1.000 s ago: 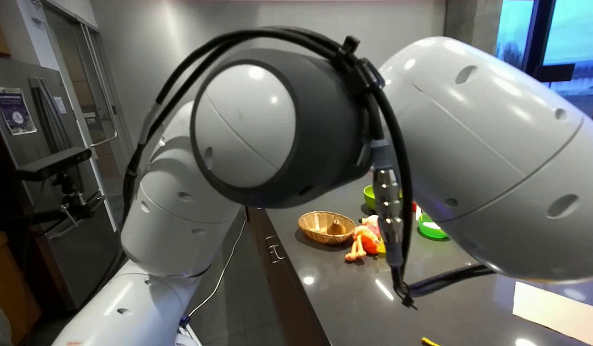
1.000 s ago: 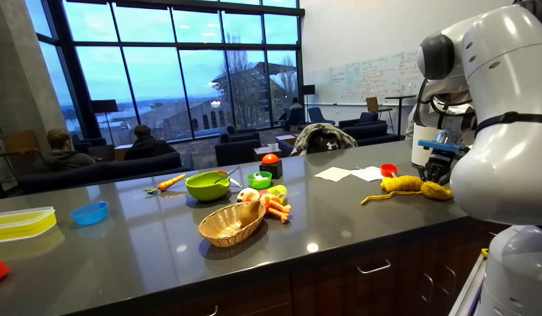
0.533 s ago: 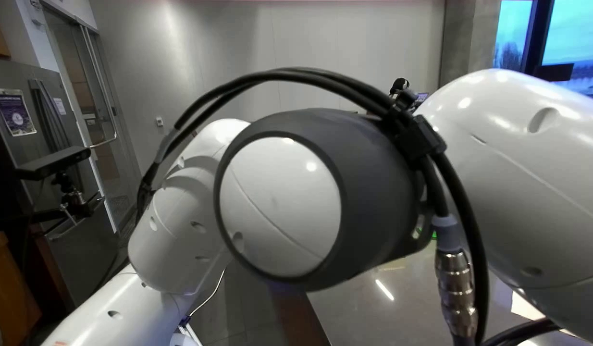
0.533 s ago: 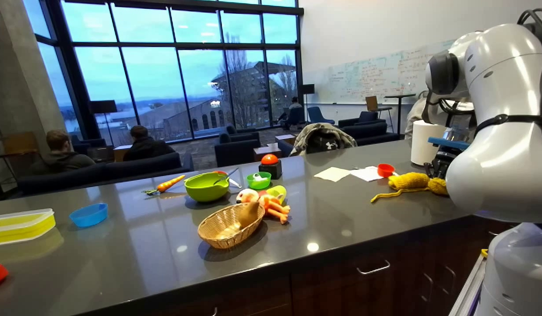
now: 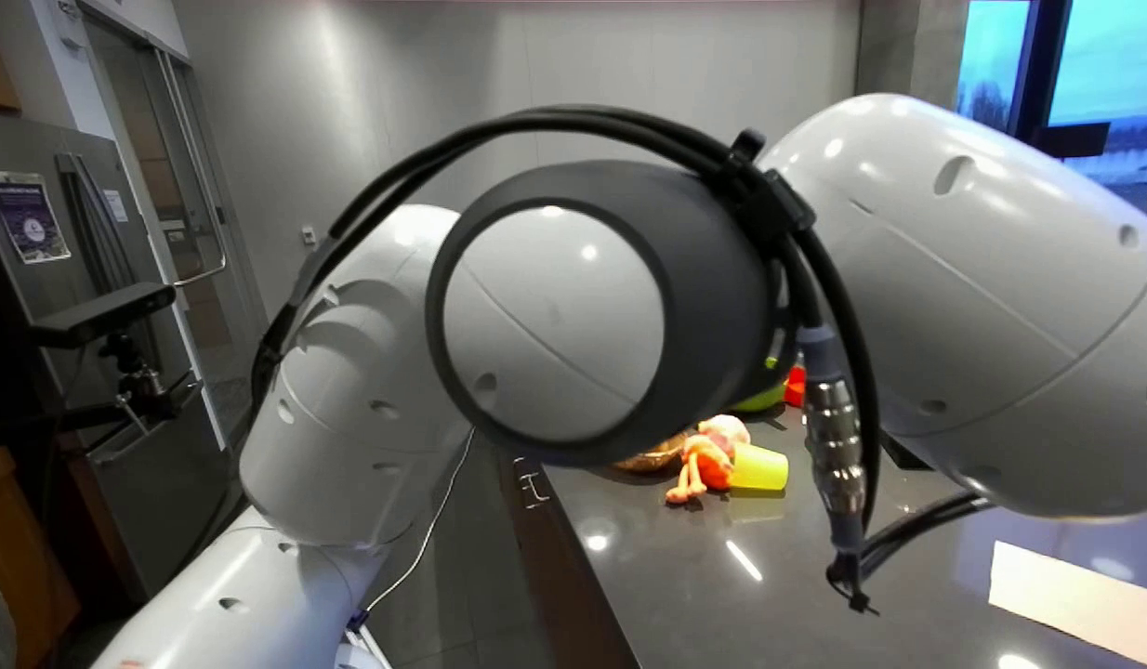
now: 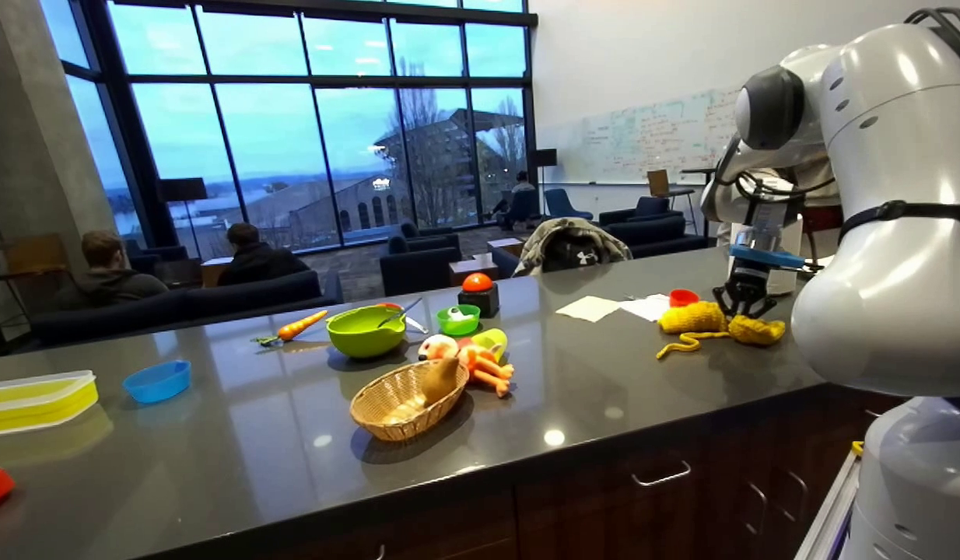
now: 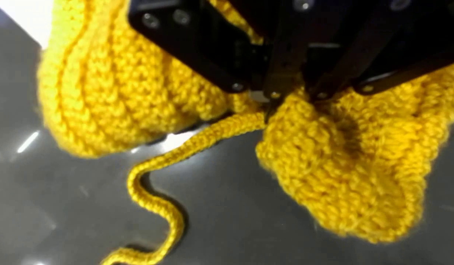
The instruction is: Use the yellow cloth to clean the table
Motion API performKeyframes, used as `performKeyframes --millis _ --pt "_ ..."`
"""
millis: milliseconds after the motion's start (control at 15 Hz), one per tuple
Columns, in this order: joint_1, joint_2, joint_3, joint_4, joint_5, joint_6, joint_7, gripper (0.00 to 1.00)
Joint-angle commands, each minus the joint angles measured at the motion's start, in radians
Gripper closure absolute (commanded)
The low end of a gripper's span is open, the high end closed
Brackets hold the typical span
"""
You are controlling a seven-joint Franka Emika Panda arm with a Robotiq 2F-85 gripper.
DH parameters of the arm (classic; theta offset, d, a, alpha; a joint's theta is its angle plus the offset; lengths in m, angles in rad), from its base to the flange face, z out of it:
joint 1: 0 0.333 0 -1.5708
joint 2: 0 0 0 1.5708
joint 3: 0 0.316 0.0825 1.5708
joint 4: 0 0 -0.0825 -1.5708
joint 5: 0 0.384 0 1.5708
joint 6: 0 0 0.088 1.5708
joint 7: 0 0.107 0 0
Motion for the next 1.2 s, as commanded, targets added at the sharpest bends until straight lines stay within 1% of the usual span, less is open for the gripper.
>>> performKeyframes --millis 0,200,400,467,533,667,1067,1133 --pt "0.09 -0.151 0.031 -0.218 -0.039 0.16 -0.095 1.0" --pt "0.171 -0.243 0.048 -0.336 -0.047 0.282 -0.156 1.0" --pt "0.241 -0.305 0.058 -0.424 -0.036 0.388 -0.232 1.0" --pt "0.23 -0.215 0.037 -0.319 -0.018 0.321 -0.185 0.99" --pt "0.251 -0.235 0.038 -0.347 -0.018 0.346 -0.199 0.99" --pt "0.269 -0.26 0.037 -0.376 -0.017 0.364 -0.207 0.99" --pt "0.264 -0.266 0.032 -0.386 -0.023 0.371 -0.214 1.0" --pt "0.266 -0.265 0.03 -0.385 -0.025 0.366 -0.215 0.74"
